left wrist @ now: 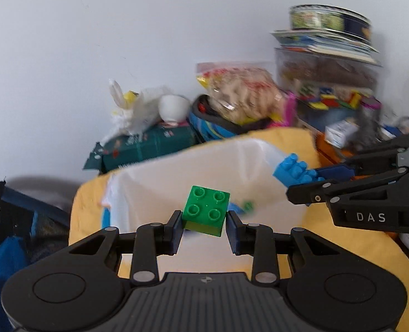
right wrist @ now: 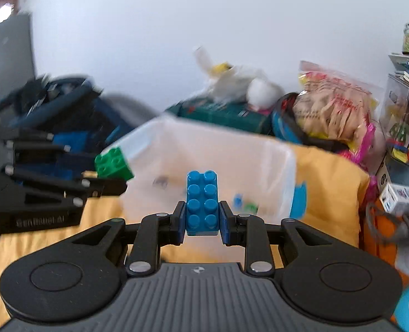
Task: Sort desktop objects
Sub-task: 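Open both tools over the white bin to drop the green and blue bricks, then grasp the long red brick with the left tool while the right tool grasps a yellow brick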
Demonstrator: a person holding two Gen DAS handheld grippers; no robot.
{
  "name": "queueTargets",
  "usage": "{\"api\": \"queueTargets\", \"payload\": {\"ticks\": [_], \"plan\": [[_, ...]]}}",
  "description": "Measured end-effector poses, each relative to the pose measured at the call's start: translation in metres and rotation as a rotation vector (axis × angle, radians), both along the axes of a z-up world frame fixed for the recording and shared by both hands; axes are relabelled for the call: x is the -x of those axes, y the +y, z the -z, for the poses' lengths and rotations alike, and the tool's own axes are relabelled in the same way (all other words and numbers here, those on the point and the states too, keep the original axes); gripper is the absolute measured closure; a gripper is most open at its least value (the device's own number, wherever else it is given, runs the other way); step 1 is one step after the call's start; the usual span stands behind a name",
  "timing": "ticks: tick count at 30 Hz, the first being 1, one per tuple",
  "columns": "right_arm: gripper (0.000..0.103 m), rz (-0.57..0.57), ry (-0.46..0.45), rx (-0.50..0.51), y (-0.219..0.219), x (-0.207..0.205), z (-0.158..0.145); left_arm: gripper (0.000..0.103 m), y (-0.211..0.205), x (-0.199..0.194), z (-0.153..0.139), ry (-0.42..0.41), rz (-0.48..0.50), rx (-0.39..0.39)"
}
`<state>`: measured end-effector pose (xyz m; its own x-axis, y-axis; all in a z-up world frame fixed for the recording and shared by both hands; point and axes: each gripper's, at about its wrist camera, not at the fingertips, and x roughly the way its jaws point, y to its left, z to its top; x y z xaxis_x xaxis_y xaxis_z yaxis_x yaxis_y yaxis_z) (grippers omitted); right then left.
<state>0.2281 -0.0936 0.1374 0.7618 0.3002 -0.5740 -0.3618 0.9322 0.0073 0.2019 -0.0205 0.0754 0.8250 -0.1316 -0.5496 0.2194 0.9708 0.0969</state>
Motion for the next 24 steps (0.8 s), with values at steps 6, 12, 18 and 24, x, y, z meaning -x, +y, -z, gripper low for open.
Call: {"api": "queueTargets", "payload": {"ticks": [6, 12, 18, 24], "plan": [[0.072, 0.050, -0.001, 0.039, 0.011, -0.035, 0.013, 0.062, -0.001, -0.035, 0.008, 0.051, -0.034, -0.012], [0.072, -0.036, -0.051, 0.009, -0.005, 0.024, 0.026, 0.056, 0.009, 0.032, 0.017, 0.067, -0.090, 0.091], [0.072, -0.025, 0.227, -0.021, -0.029, 0.062, 0.086, 0.053, 0.004, 0.105, 0.075, 0.280, -0.121, 0.185], [0.072, 0.035, 0.348, -0.136, -0.046, 0.069, 0.116, 0.053, -0.016, 0.125, 0.110, 0.438, -0.112, 0.172]]}}
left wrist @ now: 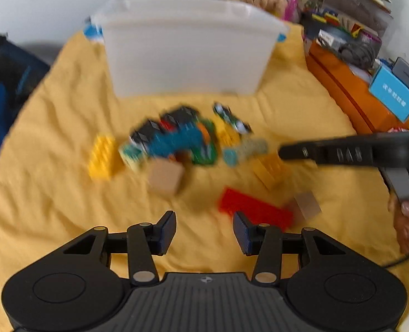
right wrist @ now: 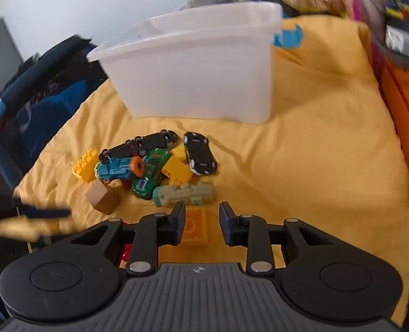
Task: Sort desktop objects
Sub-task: 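Grasp the long red brick with the left tool while the right tool grasps a yellow brick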
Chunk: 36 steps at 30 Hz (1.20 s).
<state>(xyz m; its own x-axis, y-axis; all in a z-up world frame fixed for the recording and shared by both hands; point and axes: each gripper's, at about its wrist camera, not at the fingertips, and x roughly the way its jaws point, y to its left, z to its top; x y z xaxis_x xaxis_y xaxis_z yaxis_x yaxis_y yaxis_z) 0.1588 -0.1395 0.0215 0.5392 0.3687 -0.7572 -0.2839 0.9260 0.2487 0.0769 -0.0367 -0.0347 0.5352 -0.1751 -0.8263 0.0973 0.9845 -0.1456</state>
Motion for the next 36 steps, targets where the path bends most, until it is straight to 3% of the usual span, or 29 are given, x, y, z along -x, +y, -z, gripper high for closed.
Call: {"api": "queueTargets", "payload": {"ticks": [2, 6, 10, 15, 21, 23, 27, 29, 32, 36], "plan": [[0.071, 0.018, 0.035, -0.027, -0.003, -0.004, 0.002, 0.053, -0.002, -0.002, 0.008, 0.048, -0.004, 0.039], [0.067, -0.072, 0.155, -0.075, 0.004, -0.015, 0.019, 0.053, -0.003, -0.002, 0.017, 0.104, -0.061, 0.098], [0.073, -0.114, 0.099, -0.015, 0.015, -0.006, 0.017, 0.053, -0.006, -0.005, 0.021, 0.119, -0.083, 0.145], [0.073, -0.073, -0.086, 0.094, 0.000, 0.028, -0.014, 0.053, 0.006, -0.012, 0.036, 0.209, -0.188, 0.354], [0.073, 0.004, -0.094, 0.091, -0.031, 0.049, -0.018, 0.053, 0.004, -0.038, 0.040, 0.173, -0.256, 0.409], [0.073, 0.009, -0.092, 0.098, -0.033, 0.054, -0.015, 0.055, -0.001, -0.050, 0.040, 0.151, -0.250, 0.389], [0.073, 0.012, -0.098, 0.112, -0.034, 0.061, -0.014, 0.057, -0.029, -0.054, 0.030, 0.090, -0.134, 0.196], [0.073, 0.008, -0.105, 0.127, -0.033, 0.063, -0.014, 0.066, -0.039, -0.051, 0.024, 0.075, -0.069, 0.135], [0.073, -0.023, -0.126, 0.159, -0.029, 0.069, -0.016, 0.076, -0.038, -0.038, 0.013, 0.097, 0.041, 0.092], [0.073, -0.160, -0.171, 0.184, -0.009, 0.089, -0.019, 0.075, -0.018, -0.008, -0.001, 0.114, 0.151, 0.051]]}}
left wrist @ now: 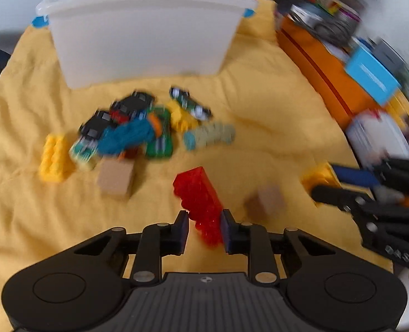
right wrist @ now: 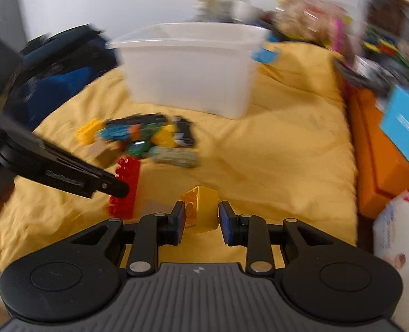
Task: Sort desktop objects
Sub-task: 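Grasp the long red brick with the left tool while the right tool grasps a yellow brick, then lift the red and yellow bricks with both tools toward the white bin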
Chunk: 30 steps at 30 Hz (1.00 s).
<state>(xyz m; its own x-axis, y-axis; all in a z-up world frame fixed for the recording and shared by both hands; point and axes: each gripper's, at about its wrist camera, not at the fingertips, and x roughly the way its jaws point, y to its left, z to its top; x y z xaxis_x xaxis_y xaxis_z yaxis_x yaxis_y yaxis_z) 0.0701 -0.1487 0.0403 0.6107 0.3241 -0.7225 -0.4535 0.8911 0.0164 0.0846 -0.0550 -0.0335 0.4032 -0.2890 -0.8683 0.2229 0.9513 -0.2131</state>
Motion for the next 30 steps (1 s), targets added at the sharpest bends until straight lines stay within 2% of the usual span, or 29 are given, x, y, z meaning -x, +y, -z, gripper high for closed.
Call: {"api": "queueTargets", "payload": {"ticks": [2, 4, 6, 9, 11, 13, 15, 17, 19, 21, 24, 30], "plan": [[0.073, -0.086, 0.011, 0.022, 0.015, 0.010, 0.004, 0.088, 0.007, 0.010, 0.003, 0.019, 0.040, -0.055], [0.073, -0.142, 0.037, 0.049, 0.027, 0.015, 0.013, 0.087, 0.012, 0.015, 0.008, -0.010, 0.039, -0.069], [0.073, -0.179, 0.031, 0.119, 0.038, 0.021, 0.023, 0.087, 0.017, 0.010, 0.013, -0.002, -0.005, 0.004], [0.073, -0.217, -0.068, 0.293, 0.051, 0.029, 0.030, 0.084, 0.024, 0.003, 0.023, 0.022, -0.105, 0.123], [0.073, -0.243, -0.140, 0.401, 0.060, 0.033, 0.034, 0.076, 0.028, -0.003, 0.030, 0.046, -0.170, 0.190], [0.072, -0.289, -0.195, 0.514, 0.070, 0.037, 0.043, 0.072, 0.028, -0.011, 0.036, 0.060, -0.230, 0.204], [0.069, -0.346, -0.222, 0.558, 0.077, 0.043, 0.049, 0.068, 0.028, -0.018, 0.038, 0.063, -0.277, 0.232], [0.059, -0.410, -0.208, 0.528, 0.080, 0.052, 0.050, 0.064, 0.028, -0.024, 0.036, 0.063, -0.325, 0.246], [0.058, -0.461, -0.192, 0.481, 0.080, 0.060, 0.048, 0.057, 0.029, -0.030, 0.036, 0.063, -0.370, 0.258], [0.057, -0.467, -0.173, 0.447, 0.077, 0.062, 0.047, 0.056, 0.031, -0.037, 0.038, 0.067, -0.411, 0.265], [0.057, -0.424, -0.137, 0.381, 0.069, 0.059, 0.041, 0.054, 0.030, -0.046, 0.038, 0.078, -0.458, 0.263], [0.056, -0.279, -0.038, 0.127, 0.043, 0.042, 0.024, 0.041, 0.032, -0.061, 0.036, 0.094, -0.518, 0.256]]}}
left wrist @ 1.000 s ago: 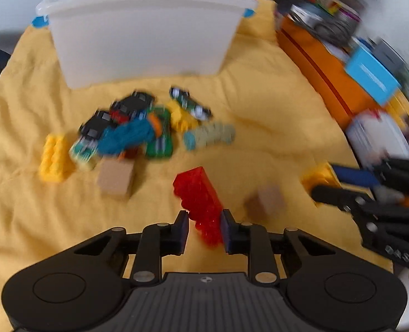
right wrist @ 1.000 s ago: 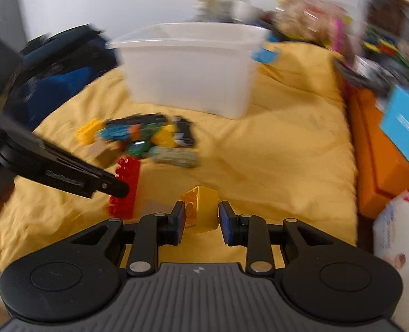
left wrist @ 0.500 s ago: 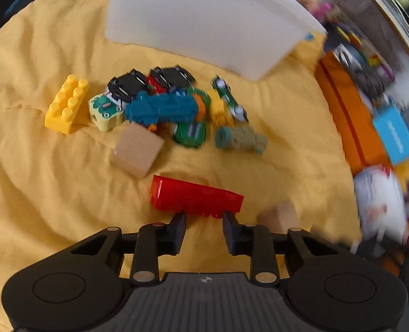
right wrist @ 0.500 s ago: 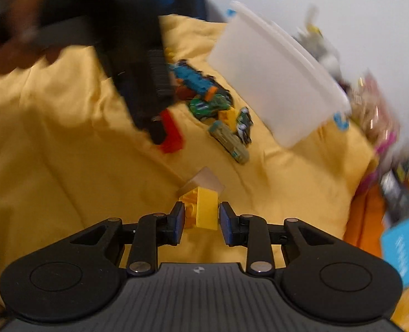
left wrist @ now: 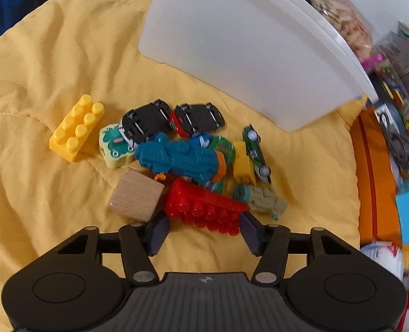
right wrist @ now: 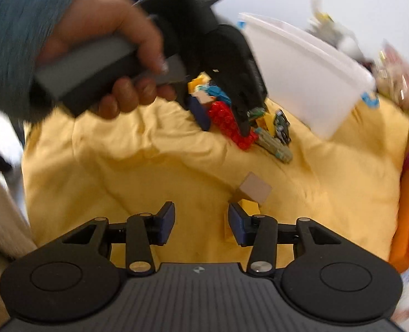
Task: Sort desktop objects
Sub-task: 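Lift the red and yellow bricks with both tools toward the white bin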
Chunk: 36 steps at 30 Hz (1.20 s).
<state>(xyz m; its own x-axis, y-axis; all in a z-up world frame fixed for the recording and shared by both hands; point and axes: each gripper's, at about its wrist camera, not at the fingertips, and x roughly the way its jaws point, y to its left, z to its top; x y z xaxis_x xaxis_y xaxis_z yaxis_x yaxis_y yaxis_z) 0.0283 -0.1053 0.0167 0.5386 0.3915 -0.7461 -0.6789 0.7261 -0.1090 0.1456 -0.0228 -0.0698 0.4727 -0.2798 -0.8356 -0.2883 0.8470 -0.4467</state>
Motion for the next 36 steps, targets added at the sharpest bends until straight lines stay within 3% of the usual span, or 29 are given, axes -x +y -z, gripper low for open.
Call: {"api": "queueTargets", "payload": {"ticks": [3, 8, 12, 15, 18, 21, 24, 27, 28, 30, 33, 35, 36], "plan": [[0.056, 0.091, 0.024, -0.102, -0.014, -0.007, -0.007, 0.041, 0.001, -0.005, 0.000, -0.010, -0.019, -0.007], [0.056, 0.186, -0.011, -0.097, -0.023, -0.006, -0.011, 0.076, -0.017, 0.000, -0.015, -0.060, 0.108, -0.091], [0.056, 0.225, -0.004, -0.125, -0.035, -0.001, -0.015, 0.076, -0.011, 0.029, -0.028, -0.071, 0.260, -0.074], [0.056, 0.242, 0.023, -0.132, -0.041, -0.001, -0.011, 0.076, 0.004, 0.055, -0.032, -0.020, 0.377, -0.025], [0.056, 0.234, 0.049, -0.139, -0.043, -0.003, -0.009, 0.076, 0.014, 0.084, -0.034, 0.043, 0.495, -0.096], [0.056, 0.216, 0.065, -0.144, -0.040, -0.009, -0.005, 0.076, 0.012, 0.102, -0.030, 0.104, 0.600, -0.242], [0.056, 0.241, 0.081, -0.127, -0.033, -0.016, 0.001, 0.074, -0.004, 0.106, -0.028, 0.085, 0.660, -0.345], [0.062, 0.259, 0.087, -0.110, -0.027, -0.022, 0.005, 0.065, -0.022, 0.106, -0.025, 0.042, 0.682, -0.425], [0.070, 0.250, 0.083, -0.090, -0.024, -0.023, 0.006, 0.059, -0.028, 0.106, -0.025, 0.027, 0.676, -0.453], [0.072, 0.182, 0.078, -0.066, -0.015, -0.019, 0.005, 0.057, -0.030, 0.109, -0.028, 0.001, 0.650, -0.454], [0.069, 0.044, 0.106, -0.076, -0.002, -0.006, 0.003, 0.049, -0.023, 0.118, -0.032, -0.028, 0.577, -0.379], [0.057, 0.015, 0.116, -0.071, 0.005, 0.001, 0.004, 0.046, -0.019, 0.124, -0.031, -0.032, 0.536, -0.354], [0.057, 0.014, 0.124, -0.086, 0.005, 0.003, 0.003, 0.046, -0.017, 0.127, -0.030, -0.034, 0.518, -0.349]]}}
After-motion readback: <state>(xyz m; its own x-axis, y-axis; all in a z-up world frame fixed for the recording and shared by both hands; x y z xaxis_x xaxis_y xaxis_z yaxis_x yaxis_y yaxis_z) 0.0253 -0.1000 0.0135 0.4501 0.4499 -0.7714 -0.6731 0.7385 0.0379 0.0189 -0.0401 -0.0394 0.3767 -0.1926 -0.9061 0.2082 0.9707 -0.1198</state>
